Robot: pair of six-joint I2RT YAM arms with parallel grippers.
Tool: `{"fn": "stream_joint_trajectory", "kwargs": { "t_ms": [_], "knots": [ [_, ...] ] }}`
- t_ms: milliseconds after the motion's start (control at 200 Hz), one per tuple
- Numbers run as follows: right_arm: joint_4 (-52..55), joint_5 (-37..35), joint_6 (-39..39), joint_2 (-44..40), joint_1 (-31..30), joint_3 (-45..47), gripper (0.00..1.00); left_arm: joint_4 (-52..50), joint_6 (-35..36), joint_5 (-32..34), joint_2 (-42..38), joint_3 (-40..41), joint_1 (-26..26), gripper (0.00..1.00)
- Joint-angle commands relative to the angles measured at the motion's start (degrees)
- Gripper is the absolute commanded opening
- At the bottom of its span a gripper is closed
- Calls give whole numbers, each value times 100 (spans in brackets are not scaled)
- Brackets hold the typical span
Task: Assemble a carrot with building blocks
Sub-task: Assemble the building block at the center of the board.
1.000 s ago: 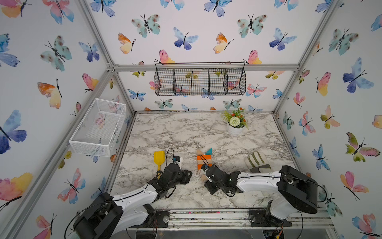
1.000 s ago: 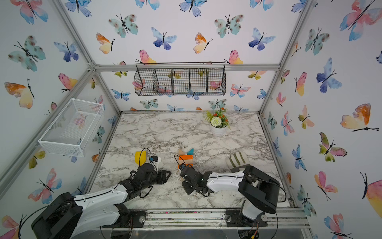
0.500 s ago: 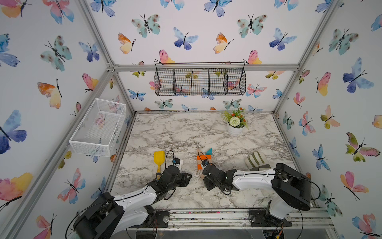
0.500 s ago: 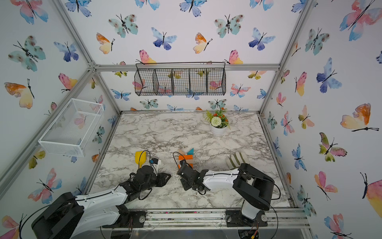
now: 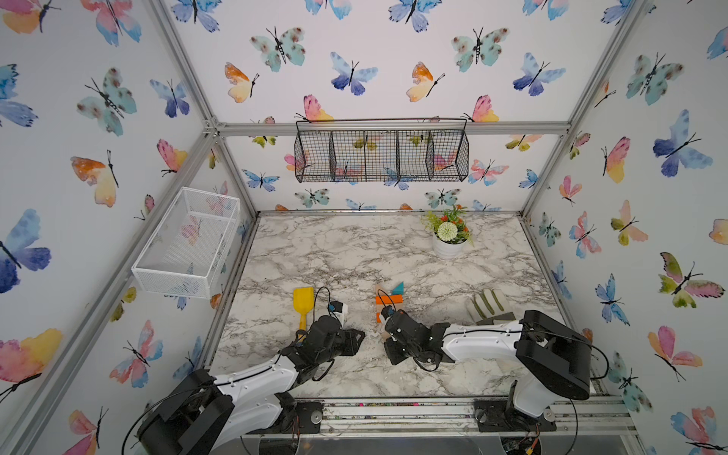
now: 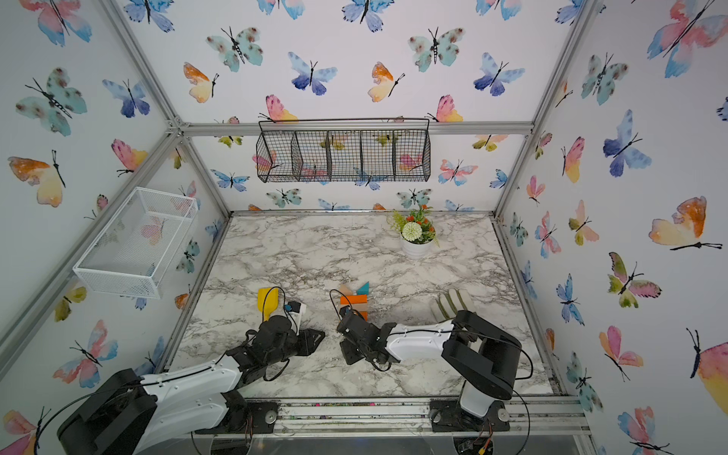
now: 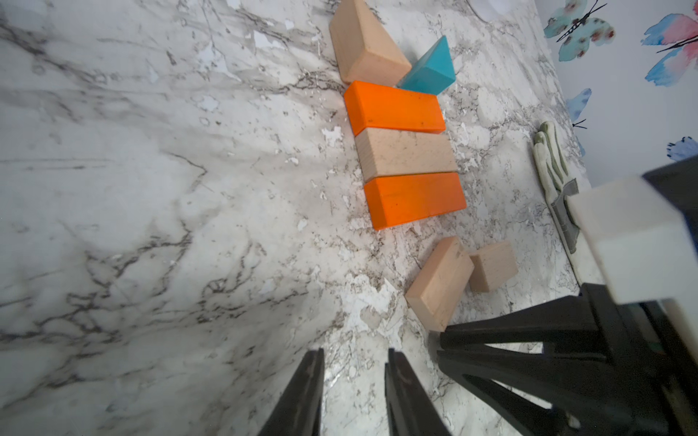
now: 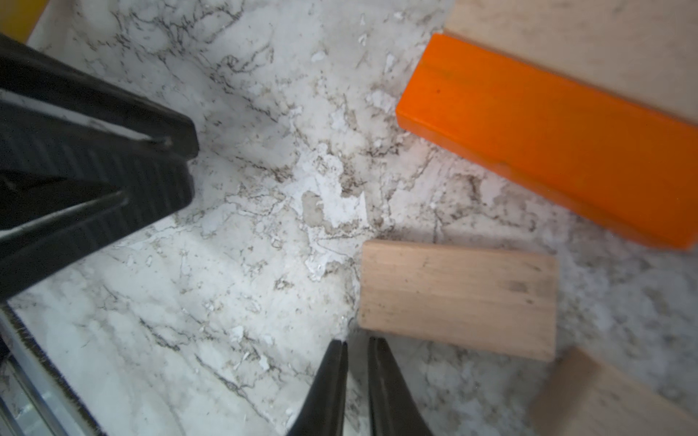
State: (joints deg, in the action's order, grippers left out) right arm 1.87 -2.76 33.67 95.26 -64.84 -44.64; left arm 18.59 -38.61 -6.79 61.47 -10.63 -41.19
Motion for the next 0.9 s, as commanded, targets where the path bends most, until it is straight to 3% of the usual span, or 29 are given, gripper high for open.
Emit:
{"fn": "stream_joint_trajectory", "kwargs": {
  "t_ms": [0,450,896],
  "knots": [
    [-73,16,56,89,-2,-18,17,-56,11,19,-135,31,32,33],
    [263,-763,-93,306,23,-372,18,-79,-14,28,-177,57,32,33],
    [480,-861,-139,186,107,-308,18,-136,4,68,-259,90,32,33]
  ]
}}
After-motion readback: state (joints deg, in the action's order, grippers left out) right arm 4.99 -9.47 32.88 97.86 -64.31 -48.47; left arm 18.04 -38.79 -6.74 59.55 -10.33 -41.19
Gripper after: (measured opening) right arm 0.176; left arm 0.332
